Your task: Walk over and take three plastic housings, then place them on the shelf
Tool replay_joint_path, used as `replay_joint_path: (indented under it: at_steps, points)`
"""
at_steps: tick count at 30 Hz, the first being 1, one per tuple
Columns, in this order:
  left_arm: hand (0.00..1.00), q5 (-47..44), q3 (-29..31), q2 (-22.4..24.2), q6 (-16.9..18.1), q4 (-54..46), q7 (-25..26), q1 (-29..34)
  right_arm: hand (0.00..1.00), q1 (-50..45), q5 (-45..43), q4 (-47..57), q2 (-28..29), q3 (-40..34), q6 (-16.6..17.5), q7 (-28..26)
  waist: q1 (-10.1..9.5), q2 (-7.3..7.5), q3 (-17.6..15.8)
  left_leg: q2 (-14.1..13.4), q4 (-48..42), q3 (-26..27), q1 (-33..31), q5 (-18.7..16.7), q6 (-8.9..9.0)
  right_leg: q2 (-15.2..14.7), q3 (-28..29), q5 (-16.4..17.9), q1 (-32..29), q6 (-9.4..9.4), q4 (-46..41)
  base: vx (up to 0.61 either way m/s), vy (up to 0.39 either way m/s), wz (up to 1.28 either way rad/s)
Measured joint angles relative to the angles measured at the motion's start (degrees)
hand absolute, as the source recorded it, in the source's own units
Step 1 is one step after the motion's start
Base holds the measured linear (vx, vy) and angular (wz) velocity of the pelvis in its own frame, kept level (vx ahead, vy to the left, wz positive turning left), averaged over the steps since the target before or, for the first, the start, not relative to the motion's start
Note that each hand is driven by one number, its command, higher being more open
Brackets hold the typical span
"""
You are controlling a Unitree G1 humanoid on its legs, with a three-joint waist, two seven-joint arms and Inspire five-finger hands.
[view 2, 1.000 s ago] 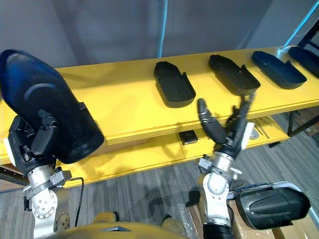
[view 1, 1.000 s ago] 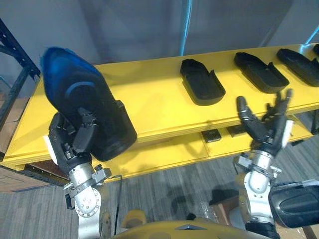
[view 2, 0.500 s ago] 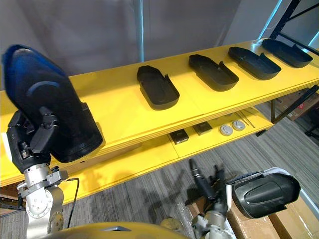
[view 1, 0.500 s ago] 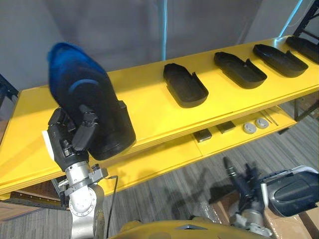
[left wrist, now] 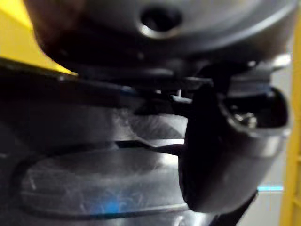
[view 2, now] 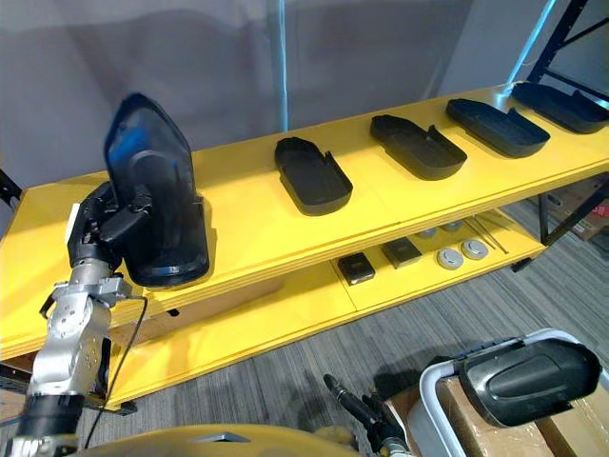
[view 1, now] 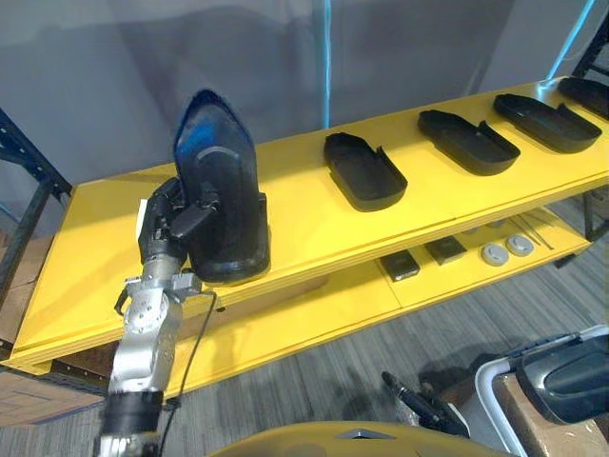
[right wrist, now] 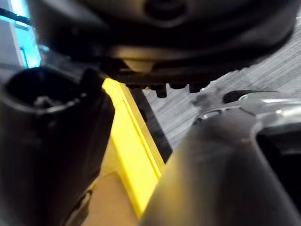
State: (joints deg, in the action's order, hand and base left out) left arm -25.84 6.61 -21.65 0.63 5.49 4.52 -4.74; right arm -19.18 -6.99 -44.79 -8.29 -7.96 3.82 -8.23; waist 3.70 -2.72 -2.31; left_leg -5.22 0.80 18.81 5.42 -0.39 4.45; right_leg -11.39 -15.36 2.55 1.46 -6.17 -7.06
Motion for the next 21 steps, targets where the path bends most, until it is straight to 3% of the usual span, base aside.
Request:
replay_joint_path:
  at_steps: [5, 8, 16, 21]
  points:
    - [0.00, -7.9, -0.1, -5.5, -3.8, 11.5, 0.0, -9.7, 1.00, 1.0, 4.3, -2.9, -0.9, -2.4, -0.4, -1.5, 1.37, -0.21, -3.3, -0.1, 0.6, 0.1, -0.2, 0.9, -0.09, 0.2, 0.4, -0.1, -1.0, 0.02, -0.5, -0.05, -0.009, -0.04]
    - [0.00, -8.0, 0.0, -7.1, -4.5, 15.0, 0.2, -13.8, 1.00, 1.4, 4.3, -3.2, -0.9, -2.7, -0.8, -1.9, 1.53, -0.26, -4.6, -0.2, 0.5, 0.5, -1.5, 1.2, -0.11, 0.4, 1.4, -0.1, -3.0, 0.03, -1.2, -0.04, -0.008, -0.11]
    - [0.00, -8.4, 0.0, -7.7, -5.1, 15.4, 0.2, -21.0, 1.00, 2.7, 3.5, -3.8, -0.9, -3.9, -1.0, -2.5, 1.97, 0.94, -8.2, -0.4, 0.3, 1.7, -3.0, 1.4, -0.05, 0.6, 3.2, 0.4, -6.1, 0.82, -3.9, 0.00, -0.004, -0.06]
    - [0.00, -9.8, 0.0, -7.7, -8.1, 15.7, 0.0, -22.9, 1.00, 2.8, 3.1, -3.6, -0.9, -3.9, -1.0, -2.4, 2.14, 1.37, -9.4, -1.0, -1.8, 2.5, -3.4, 0.0, 0.17, 0.9, 4.2, 0.6, -6.0, 1.15, -4.1, -0.01, -0.002, -0.08]
